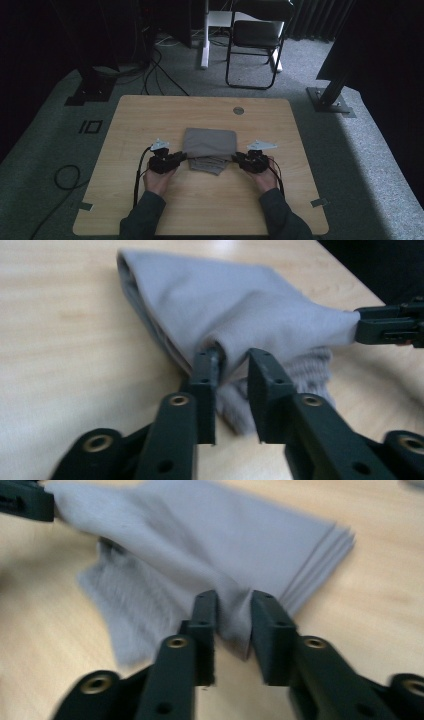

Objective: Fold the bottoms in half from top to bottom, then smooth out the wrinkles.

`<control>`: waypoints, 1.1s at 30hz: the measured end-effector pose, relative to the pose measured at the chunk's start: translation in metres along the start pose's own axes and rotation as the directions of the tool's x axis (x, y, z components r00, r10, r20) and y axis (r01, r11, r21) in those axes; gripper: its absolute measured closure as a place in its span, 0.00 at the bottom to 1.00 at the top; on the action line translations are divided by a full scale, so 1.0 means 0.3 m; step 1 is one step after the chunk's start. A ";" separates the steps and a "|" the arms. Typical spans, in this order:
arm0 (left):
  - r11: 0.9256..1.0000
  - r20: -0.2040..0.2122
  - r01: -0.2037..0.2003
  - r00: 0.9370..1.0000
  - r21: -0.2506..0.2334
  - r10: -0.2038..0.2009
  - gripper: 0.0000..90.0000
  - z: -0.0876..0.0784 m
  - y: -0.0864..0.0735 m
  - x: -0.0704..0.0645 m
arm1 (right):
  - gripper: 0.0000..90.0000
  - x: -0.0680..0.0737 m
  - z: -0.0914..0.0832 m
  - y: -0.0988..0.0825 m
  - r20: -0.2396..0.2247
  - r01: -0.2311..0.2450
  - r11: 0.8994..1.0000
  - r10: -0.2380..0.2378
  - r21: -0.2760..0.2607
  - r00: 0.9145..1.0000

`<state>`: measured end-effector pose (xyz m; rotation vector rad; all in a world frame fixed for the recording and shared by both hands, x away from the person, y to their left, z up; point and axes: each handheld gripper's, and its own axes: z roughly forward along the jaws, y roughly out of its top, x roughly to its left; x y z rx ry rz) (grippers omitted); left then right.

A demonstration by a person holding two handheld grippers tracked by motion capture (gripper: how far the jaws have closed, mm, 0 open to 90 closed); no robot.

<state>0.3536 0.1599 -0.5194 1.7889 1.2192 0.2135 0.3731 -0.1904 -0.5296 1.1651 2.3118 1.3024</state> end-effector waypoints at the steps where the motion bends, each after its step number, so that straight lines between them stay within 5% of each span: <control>1: 1.000 -0.010 -0.008 1.000 -0.005 0.008 0.78 -0.014 -0.007 0.000 | 0.71 -0.003 -0.012 -0.005 0.001 -0.003 1.000 0.003 -0.010 1.000; 7: 0.996 -0.013 -0.027 1.000 -0.090 0.026 0.71 -0.064 0.054 -0.009 | 0.63 -0.030 -0.069 0.062 0.002 -0.053 0.992 0.053 -0.112 0.999; 12: 0.995 0.005 -0.032 0.999 -0.099 0.032 0.70 -0.043 0.122 -0.021 | 0.63 -0.030 -0.025 0.104 0.015 -0.061 0.995 0.062 -0.073 0.998; 17: 0.996 0.013 -0.056 0.998 -0.063 0.057 0.70 0.017 0.180 -0.052 | 0.63 -0.005 0.046 0.122 0.016 -0.064 0.997 0.064 -0.035 0.998; 20: 0.997 0.000 -0.071 0.997 -0.013 0.071 0.71 0.098 0.209 -0.098 | 0.62 0.015 0.083 0.136 0.030 -0.068 0.998 0.068 -0.016 0.997; 24: 0.995 -0.021 -0.081 0.996 0.051 0.082 0.74 0.148 0.199 -0.115 | 0.63 0.029 0.113 0.139 0.046 -0.058 0.998 0.057 0.017 0.997; 28: 0.982 -0.060 -0.107 0.991 0.154 0.117 0.77 0.187 0.142 -0.120 | 0.65 0.057 0.131 0.112 0.062 -0.029 0.998 0.025 0.059 0.998; 33: 0.980 -0.061 -0.122 0.989 0.158 0.133 0.77 0.165 0.073 -0.126 | 0.62 0.093 0.128 0.058 0.057 0.016 0.996 -0.021 0.088 0.998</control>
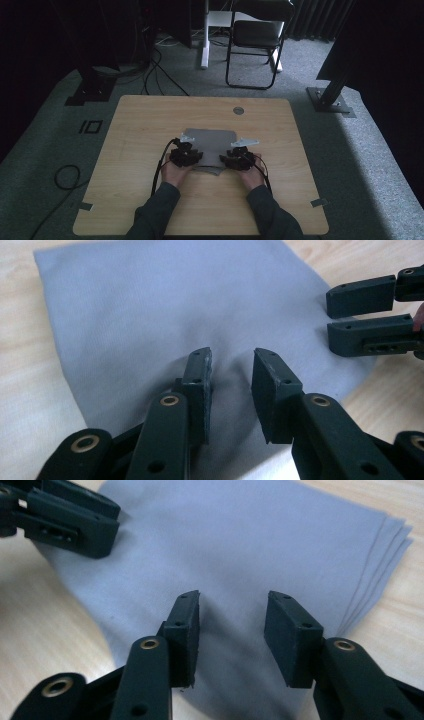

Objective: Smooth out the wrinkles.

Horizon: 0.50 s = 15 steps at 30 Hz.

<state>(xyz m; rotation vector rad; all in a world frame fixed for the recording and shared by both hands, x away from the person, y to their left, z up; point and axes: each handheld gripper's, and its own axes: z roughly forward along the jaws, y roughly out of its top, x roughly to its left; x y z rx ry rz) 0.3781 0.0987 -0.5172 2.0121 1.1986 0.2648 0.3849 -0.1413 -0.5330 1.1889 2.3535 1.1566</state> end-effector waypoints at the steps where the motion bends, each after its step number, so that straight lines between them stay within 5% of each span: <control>1: 1.000 0.004 0.002 1.000 -0.007 -0.002 0.77 -0.009 -0.009 -0.001 | 0.61 0.005 -0.006 -0.009 0.000 0.007 1.000 -0.007 -0.006 1.000; 6: 0.999 -0.014 -0.035 0.999 0.014 0.035 0.77 -0.020 -0.051 -0.011 | 0.60 0.029 -0.021 -0.043 0.009 0.028 0.999 -0.028 0.021 1.000; 9: 1.000 -0.016 -0.018 1.000 0.010 0.019 0.77 -0.018 -0.069 -0.007 | 0.58 0.037 -0.004 -0.060 0.034 0.070 0.996 -0.071 0.051 0.997; 15: 1.000 -0.017 -0.008 1.000 -0.002 0.008 0.77 -0.031 -0.110 -0.010 | 0.55 0.017 0.003 -0.070 0.014 0.031 0.998 -0.032 0.053 0.999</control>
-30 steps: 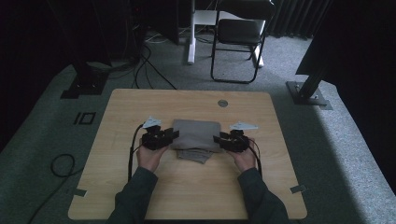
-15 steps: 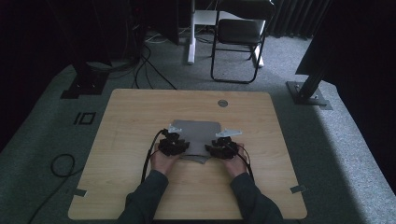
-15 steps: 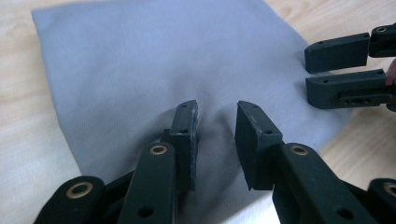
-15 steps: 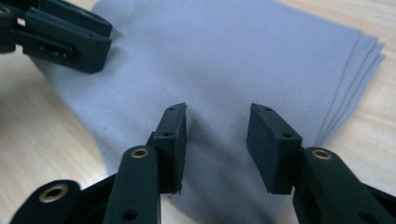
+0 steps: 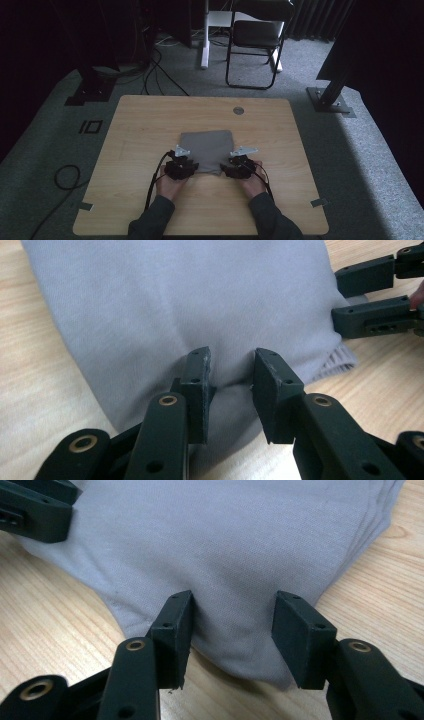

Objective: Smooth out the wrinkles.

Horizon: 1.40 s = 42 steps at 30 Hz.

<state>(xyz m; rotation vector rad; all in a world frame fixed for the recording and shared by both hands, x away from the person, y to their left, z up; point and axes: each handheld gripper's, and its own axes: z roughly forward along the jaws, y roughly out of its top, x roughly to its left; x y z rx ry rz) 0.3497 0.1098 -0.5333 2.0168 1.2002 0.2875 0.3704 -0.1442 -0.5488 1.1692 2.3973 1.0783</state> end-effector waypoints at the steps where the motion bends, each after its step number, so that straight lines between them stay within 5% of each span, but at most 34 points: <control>1: 1.000 0.001 0.011 1.000 -0.006 -0.011 0.76 -0.007 -0.004 0.001 | 0.55 0.001 -0.001 -0.001 0.001 -0.001 1.000 0.001 0.000 1.000; 8: 0.999 -0.033 0.020 0.999 -0.026 -0.021 0.74 0.027 0.013 0.016 | 0.55 -0.009 0.017 0.014 0.013 -0.002 1.000 0.002 -0.008 1.000; 15: 0.994 -0.087 0.080 0.993 -0.071 -0.086 0.72 0.082 0.072 0.085 | 0.55 -0.061 0.083 0.076 0.008 -0.021 0.999 0.021 -0.028 1.000; 26: 0.991 -0.113 0.102 0.987 -0.088 -0.112 0.65 0.056 0.070 0.132 | 0.51 -0.060 0.130 0.126 0.002 -0.020 1.000 0.020 -0.019 1.000; 35: 0.977 -0.101 0.058 0.992 -0.207 -0.080 0.63 -0.085 0.034 0.147 | 0.45 -0.060 0.010 0.097 0.016 -0.058 0.992 0.060 -0.116 0.998; 37: 0.969 -0.109 0.055 0.990 -0.240 -0.084 0.63 -0.137 0.002 0.163 | 0.45 -0.073 -0.068 0.051 0.052 -0.052 0.990 0.059 -0.133 0.997; 42: 0.972 -0.149 0.015 0.987 -0.235 -0.052 0.63 -0.180 -0.052 0.182 | 0.45 -0.098 -0.119 -0.013 0.110 -0.039 0.990 0.054 -0.133 0.992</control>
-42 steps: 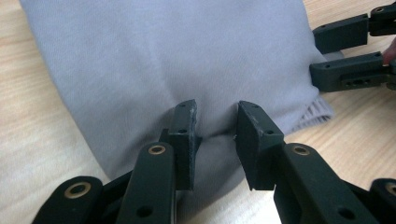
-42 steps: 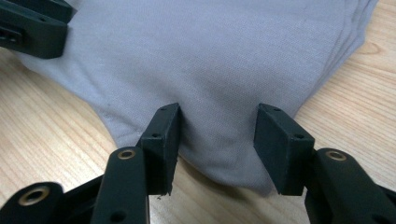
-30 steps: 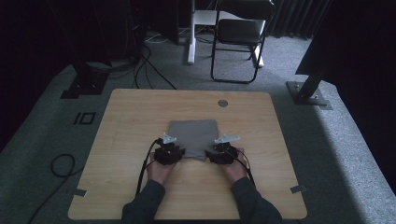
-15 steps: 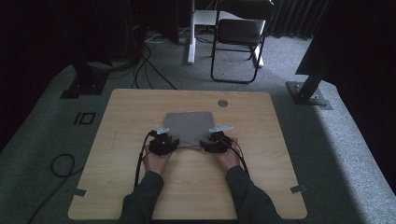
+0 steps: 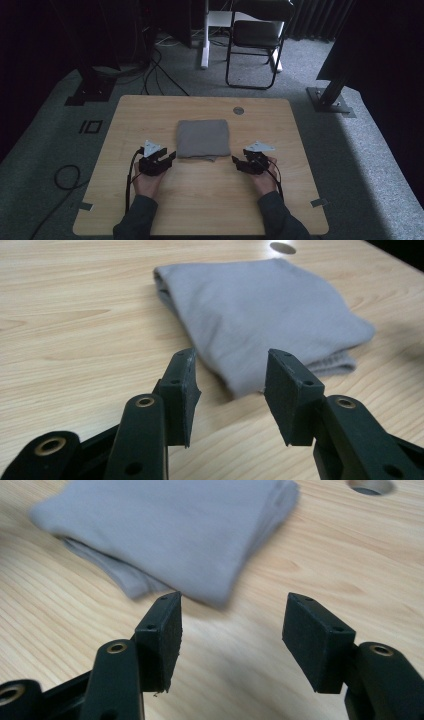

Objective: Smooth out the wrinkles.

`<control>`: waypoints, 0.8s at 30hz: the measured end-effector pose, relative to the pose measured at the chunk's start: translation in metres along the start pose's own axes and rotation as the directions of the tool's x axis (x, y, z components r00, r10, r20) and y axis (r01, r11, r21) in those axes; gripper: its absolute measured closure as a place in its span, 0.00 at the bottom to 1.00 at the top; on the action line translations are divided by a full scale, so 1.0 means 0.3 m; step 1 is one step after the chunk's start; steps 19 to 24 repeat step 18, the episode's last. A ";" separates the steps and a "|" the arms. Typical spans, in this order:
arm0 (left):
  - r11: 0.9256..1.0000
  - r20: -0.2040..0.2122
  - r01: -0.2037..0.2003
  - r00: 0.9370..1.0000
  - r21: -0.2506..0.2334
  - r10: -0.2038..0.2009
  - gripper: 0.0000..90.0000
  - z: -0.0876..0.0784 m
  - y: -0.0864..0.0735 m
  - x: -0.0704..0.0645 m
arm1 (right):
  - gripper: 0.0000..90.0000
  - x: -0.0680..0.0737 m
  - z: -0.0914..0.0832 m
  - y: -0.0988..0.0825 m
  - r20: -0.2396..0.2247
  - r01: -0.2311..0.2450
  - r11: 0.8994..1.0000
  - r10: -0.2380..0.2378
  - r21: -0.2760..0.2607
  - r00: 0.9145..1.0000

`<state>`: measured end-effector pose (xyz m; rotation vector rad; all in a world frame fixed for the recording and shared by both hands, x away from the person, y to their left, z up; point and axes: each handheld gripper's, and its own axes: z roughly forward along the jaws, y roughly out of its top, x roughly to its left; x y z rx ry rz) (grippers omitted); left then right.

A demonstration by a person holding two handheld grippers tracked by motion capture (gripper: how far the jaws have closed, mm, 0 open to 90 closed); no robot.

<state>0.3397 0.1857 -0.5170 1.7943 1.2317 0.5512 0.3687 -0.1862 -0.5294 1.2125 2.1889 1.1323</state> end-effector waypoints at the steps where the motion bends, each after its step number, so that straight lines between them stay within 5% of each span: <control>1: 1.000 -0.007 -0.002 1.000 0.004 0.002 0.63 -0.004 -0.006 0.005 | 0.45 -0.007 -0.006 -0.009 0.007 -0.001 1.000 0.001 0.005 1.000; 11: 1.000 -0.051 0.023 0.998 0.010 -0.022 0.63 -0.019 -0.080 0.033 | 0.45 -0.043 -0.004 -0.045 -0.007 -0.086 0.996 0.087 0.027 0.996; 13: 1.000 -0.084 0.016 0.996 0.025 -0.014 0.63 -0.009 -0.092 0.041 | 0.45 -0.043 -0.004 -0.046 -0.008 -0.086 0.996 0.087 0.028 0.996; 24: 0.999 -0.093 0.035 0.995 0.019 -0.033 0.63 -0.005 -0.098 0.055 | 0.45 -0.045 0.000 -0.051 -0.002 -0.077 0.996 0.077 0.036 0.997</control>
